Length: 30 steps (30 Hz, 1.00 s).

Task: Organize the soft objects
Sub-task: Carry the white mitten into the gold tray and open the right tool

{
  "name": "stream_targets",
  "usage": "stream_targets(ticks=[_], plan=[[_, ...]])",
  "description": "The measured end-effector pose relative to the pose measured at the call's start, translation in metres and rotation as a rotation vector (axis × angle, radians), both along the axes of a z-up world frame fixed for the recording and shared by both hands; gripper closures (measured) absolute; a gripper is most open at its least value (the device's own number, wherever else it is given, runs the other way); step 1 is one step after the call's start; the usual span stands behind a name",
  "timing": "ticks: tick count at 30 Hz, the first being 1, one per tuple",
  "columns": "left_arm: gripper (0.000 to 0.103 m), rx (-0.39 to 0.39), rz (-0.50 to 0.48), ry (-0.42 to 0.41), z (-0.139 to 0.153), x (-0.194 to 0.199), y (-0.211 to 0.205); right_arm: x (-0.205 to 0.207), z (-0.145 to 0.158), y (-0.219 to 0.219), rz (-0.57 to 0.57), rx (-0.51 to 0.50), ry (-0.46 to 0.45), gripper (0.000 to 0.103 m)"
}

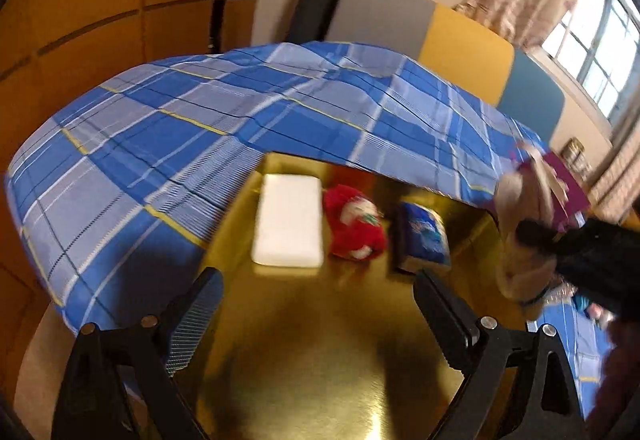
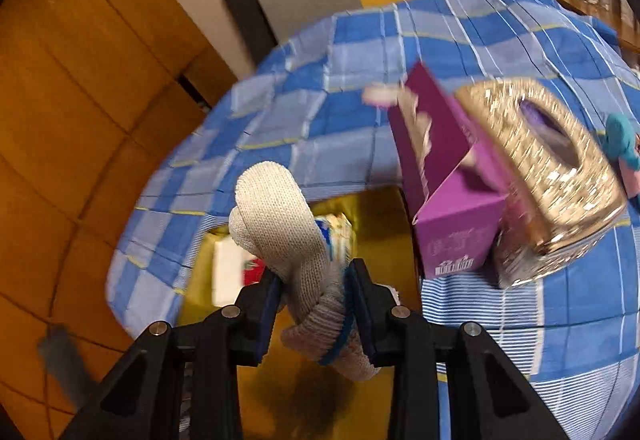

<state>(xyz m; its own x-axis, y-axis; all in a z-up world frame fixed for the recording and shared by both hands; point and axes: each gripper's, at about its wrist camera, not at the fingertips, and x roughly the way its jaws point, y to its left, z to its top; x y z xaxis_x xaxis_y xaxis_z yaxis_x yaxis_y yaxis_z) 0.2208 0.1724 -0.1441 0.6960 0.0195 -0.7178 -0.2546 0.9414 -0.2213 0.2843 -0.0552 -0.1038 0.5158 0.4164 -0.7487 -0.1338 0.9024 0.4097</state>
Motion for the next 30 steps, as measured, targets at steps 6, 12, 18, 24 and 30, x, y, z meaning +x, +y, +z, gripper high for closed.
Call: stream_targets(ticks=[6,12,18,24,30], plan=[[0.007,-0.031,0.034,0.009,-0.002,0.001,0.014,0.023,-0.033,0.007,-0.124,-0.030,0.054,0.065],[0.007,-0.032,0.018,0.018,-0.003,0.001,0.009,0.028,-0.044,0.014,-0.212,-0.121,0.067,0.059],[0.007,-0.025,0.005,0.024,-0.005,0.002,0.004,0.025,-0.044,0.013,-0.236,-0.128,0.019,0.054],[0.007,-0.019,-0.004,0.027,-0.006,0.002,0.001,0.016,-0.034,0.007,-0.216,-0.075,0.003,0.053],[0.007,-0.030,-0.022,0.033,-0.008,0.002,-0.004,-0.019,-0.014,0.004,-0.097,-0.056,-0.058,0.053]])
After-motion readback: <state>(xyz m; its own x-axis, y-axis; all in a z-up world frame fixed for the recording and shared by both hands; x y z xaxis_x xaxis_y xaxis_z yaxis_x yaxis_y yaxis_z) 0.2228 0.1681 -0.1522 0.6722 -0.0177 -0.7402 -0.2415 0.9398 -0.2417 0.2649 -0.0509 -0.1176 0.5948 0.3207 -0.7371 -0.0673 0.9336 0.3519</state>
